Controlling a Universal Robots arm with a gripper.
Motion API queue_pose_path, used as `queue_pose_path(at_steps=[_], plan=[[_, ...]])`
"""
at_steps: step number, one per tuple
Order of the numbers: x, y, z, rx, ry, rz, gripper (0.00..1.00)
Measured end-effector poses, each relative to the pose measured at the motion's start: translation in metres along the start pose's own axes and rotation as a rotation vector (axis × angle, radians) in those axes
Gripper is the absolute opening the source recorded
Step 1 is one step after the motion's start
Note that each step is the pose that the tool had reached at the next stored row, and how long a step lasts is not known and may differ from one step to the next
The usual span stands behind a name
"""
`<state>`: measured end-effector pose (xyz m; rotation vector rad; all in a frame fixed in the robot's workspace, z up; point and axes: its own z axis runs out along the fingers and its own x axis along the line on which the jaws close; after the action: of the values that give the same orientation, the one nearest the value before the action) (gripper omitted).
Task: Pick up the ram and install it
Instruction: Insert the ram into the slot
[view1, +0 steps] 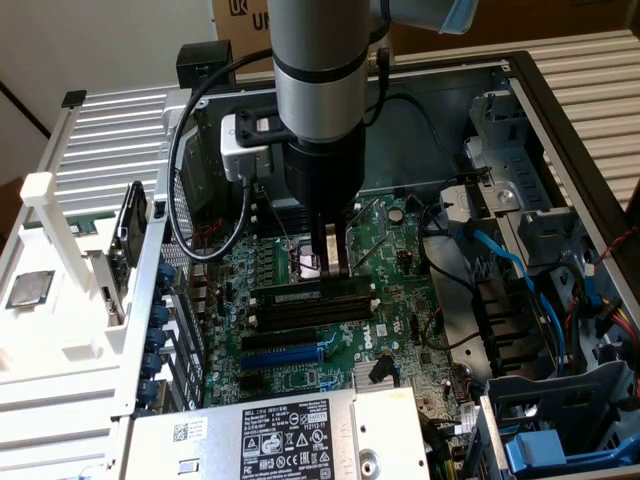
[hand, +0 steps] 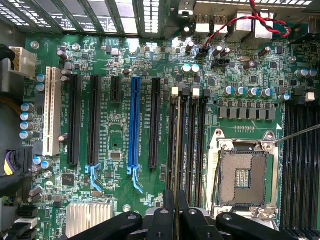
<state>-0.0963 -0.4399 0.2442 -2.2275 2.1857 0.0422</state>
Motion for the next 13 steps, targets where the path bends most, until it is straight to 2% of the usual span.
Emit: queue_pose_path(at_steps=[2, 7, 13], plan=[[0.0002, 0.0, 0.0002, 0.0014, 0.0002, 0.0, 0.13], [0.0008, 0.0001, 0.0011, 0.0113, 0.0004, 0.0, 0.13], [0.001, 0.0023, 0.0021, 0.0143, 0.0002, 0.0, 0.13]])
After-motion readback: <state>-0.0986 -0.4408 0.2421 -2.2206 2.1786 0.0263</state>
